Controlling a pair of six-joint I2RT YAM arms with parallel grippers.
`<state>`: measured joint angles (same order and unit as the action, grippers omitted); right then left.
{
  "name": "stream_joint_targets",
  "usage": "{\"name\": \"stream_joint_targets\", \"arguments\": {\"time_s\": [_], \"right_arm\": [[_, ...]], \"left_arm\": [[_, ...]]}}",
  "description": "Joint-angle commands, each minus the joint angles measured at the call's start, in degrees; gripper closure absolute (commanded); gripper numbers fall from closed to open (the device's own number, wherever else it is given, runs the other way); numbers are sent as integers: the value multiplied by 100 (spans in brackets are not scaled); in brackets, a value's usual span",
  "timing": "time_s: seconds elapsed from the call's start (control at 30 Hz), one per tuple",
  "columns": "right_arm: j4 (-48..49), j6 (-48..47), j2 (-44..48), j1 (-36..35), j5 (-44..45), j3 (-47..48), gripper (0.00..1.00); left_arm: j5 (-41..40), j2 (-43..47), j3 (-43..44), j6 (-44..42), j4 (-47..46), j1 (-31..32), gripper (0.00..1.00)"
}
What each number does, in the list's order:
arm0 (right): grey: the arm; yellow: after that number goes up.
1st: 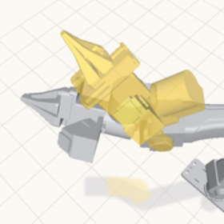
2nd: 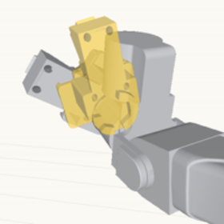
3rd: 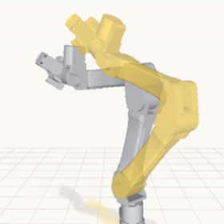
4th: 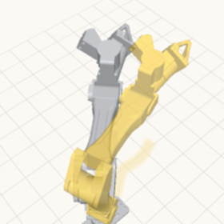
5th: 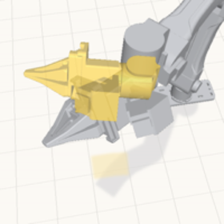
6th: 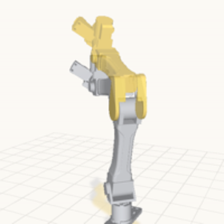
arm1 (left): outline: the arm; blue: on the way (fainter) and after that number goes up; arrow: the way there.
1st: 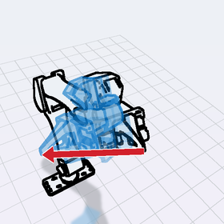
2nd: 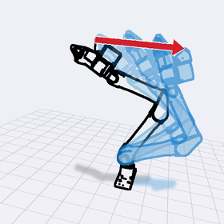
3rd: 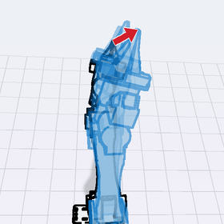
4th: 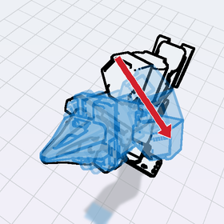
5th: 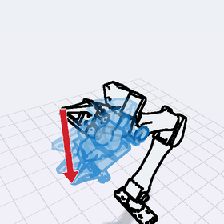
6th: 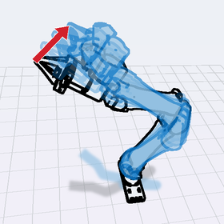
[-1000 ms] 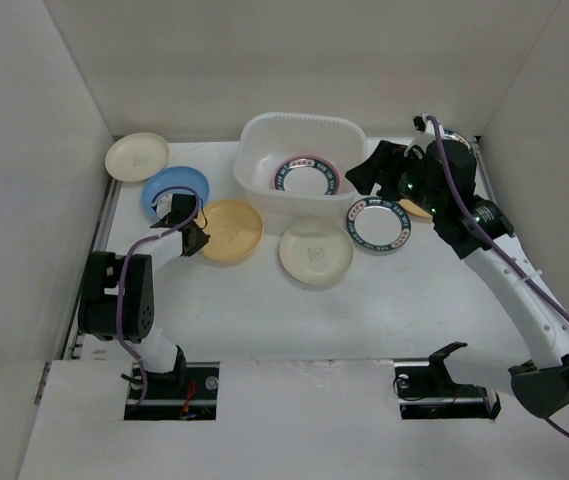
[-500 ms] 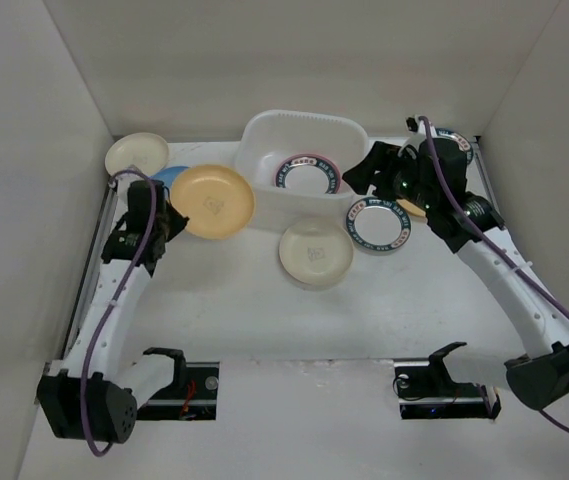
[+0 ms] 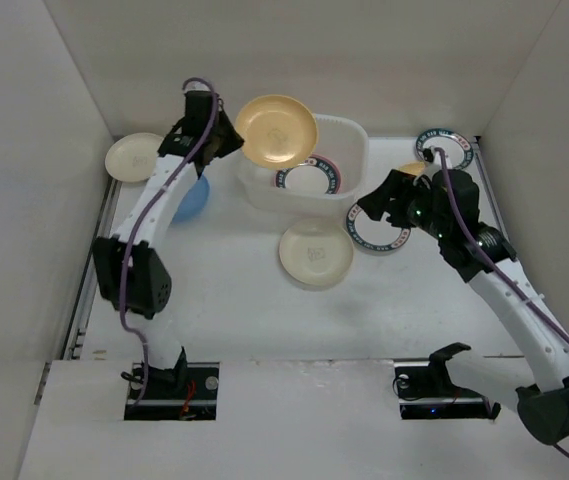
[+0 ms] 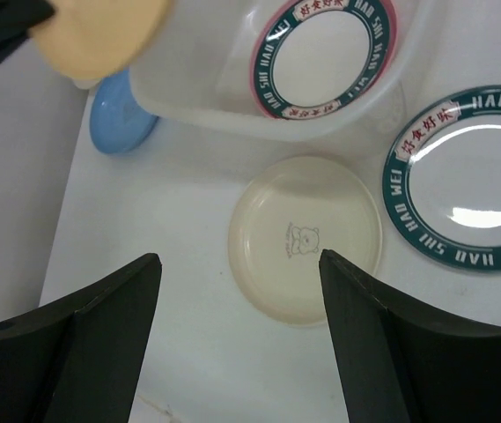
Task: Place the plates into the plastic bin on the countertop
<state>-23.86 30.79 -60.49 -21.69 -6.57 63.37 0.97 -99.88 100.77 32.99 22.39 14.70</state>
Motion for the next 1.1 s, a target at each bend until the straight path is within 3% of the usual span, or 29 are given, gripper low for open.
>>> {"name": "stream_joint_targets", "arguments": {"time_s": [0.0,0.4,0.53,0.7,0.97,1.0,1.07], "right_arm": [[-145,173,581,21,138,-254,22],[-1041,613,1522,-217,569,-1099,23],[-1323,744,1514,-296,683,-1318,24],[-1315,938,1330,-410,710,-1679,25],[-709,1009,417,-463,473,-1803,28],[-595,1008,267,-463,429,-1794,28],[-323,982,-49,-489,367,-1767,29]], "left_arm": [[394,-759,653,-425,134,292,95],[720,-2685,1515,-504,-174,424,94],[746,-3055,1787,-531,-305,529,89],[747,-3240,1911,-531,-358,644,69],[501,-2284,1279,-645,-508,626,12],[466,-2108,1200,-645,-516,617,0],[378,-1590,972,-654,-525,600,0]]}}
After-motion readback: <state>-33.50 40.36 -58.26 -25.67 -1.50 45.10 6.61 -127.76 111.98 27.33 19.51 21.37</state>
